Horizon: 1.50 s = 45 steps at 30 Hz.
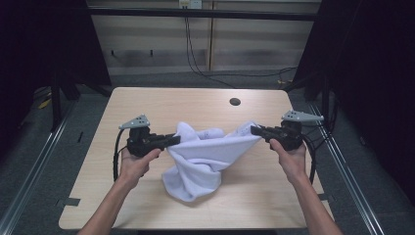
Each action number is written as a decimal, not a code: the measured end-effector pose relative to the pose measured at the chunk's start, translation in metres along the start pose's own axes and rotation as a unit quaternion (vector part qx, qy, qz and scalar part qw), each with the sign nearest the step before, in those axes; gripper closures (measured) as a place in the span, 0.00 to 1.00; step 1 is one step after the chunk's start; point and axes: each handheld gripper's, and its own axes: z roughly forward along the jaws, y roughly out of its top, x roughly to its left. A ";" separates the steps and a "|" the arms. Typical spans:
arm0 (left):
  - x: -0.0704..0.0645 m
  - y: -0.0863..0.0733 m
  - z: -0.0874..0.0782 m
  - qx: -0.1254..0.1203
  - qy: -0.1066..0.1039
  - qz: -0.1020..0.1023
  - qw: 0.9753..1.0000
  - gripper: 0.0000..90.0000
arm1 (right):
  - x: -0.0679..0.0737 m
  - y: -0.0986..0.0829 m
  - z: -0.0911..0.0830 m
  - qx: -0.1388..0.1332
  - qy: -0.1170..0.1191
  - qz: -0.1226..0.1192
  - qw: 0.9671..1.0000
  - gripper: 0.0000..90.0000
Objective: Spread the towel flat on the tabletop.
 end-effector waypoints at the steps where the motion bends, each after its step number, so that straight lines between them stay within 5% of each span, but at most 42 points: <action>1: 0.001 0.004 -0.001 -0.006 0.006 0.000 1.000 0.91 | 0.001 0.005 0.001 -0.005 -0.001 -0.001 1.000 0.95; 10: 0.003 0.051 -0.015 -0.048 0.031 0.028 0.998 0.91 | 0.000 0.055 0.007 -0.054 -0.008 0.002 0.999 0.95; 15: -0.001 0.095 -0.022 -0.075 0.054 0.054 0.994 0.91 | -0.004 0.089 0.005 -0.079 -0.011 -0.001 0.997 0.95; 19: -0.002 0.114 -0.023 -0.082 0.065 0.067 0.992 0.91 | -0.007 0.117 0.001 -0.103 -0.014 -0.006 0.995 0.95; 23: 0.000 0.143 -0.025 -0.098 0.076 0.066 0.990 0.91 | -0.011 0.148 0.002 -0.101 -0.026 -0.016 0.994 0.96; 28: -0.009 0.171 -0.035 -0.139 0.079 0.093 0.983 0.91 | -0.013 0.179 -0.003 -0.118 -0.035 -0.032 0.992 0.96; 30: -0.020 0.171 -0.036 -0.145 0.069 0.106 0.981 0.91 | -0.011 0.186 -0.010 -0.143 -0.036 -0.036 0.988 0.96; 33: -0.034 0.156 -0.034 -0.115 0.065 0.140 0.981 0.91 | -0.009 0.177 -0.023 -0.151 -0.026 -0.044 0.987 0.96; 38: -0.044 0.084 -0.017 -0.038 0.021 0.133 0.990 0.91 | -0.011 0.106 -0.029 -0.093 -0.012 -0.043 0.995 0.96; 41: -0.044 0.029 -0.002 0.006 -0.019 0.098 0.995 0.91 | -0.014 0.048 -0.029 -0.051 0.000 -0.020 0.998 0.96; 45: -0.048 -0.031 0.019 0.062 -0.062 0.053 0.995 0.91 | -0.018 -0.016 -0.029 -0.001 -0.003 0.005 1.000 0.97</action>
